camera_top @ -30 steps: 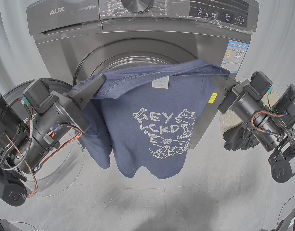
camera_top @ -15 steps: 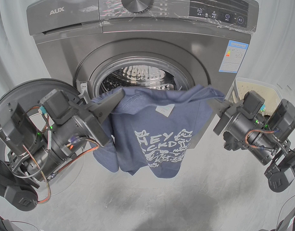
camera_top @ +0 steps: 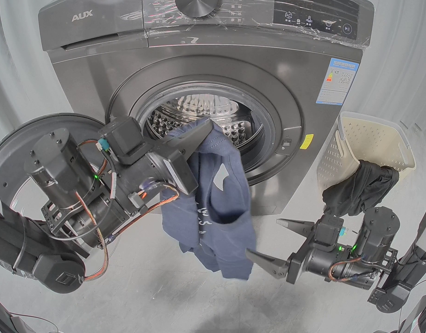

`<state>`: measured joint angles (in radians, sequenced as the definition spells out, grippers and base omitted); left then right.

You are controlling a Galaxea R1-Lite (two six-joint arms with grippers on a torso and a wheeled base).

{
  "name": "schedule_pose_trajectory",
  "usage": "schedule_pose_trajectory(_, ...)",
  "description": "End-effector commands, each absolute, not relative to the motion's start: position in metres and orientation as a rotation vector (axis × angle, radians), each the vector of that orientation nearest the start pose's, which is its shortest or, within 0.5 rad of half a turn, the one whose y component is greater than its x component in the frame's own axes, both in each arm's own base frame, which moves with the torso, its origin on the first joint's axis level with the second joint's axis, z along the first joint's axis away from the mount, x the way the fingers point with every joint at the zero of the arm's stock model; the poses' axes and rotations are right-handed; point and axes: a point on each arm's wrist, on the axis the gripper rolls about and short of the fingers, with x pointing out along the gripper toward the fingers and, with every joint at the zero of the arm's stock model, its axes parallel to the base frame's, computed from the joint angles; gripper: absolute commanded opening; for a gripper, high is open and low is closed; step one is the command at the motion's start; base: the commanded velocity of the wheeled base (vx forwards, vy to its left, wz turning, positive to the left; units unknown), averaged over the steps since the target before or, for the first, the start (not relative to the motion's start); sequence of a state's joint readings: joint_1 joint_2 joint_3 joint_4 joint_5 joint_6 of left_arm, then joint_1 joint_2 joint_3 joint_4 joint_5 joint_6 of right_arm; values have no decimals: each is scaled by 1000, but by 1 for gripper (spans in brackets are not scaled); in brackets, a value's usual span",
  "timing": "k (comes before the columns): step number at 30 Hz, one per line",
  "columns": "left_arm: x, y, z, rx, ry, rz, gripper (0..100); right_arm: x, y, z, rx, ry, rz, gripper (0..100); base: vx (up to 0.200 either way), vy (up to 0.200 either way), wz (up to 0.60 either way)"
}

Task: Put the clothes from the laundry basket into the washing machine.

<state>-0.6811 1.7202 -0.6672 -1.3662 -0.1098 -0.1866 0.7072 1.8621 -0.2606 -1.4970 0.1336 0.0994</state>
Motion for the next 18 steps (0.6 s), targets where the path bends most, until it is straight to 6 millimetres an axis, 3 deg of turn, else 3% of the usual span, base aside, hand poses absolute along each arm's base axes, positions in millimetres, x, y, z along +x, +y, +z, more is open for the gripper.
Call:
schedule_pose_trajectory(1,232,-193,213,-269,-241,-814,0,187,168,82,35,232,855,100,0,0,0)
schedule_pose_trajectory(10,228,-192,218,-276,-259,-820,0,204,178,64,25,271,849,100,0,0,0)
schedule_pose_trajectory(18,229,-193,223,-280,-274,-822,0,241,213,42,30,247,857,100,0,0,0)
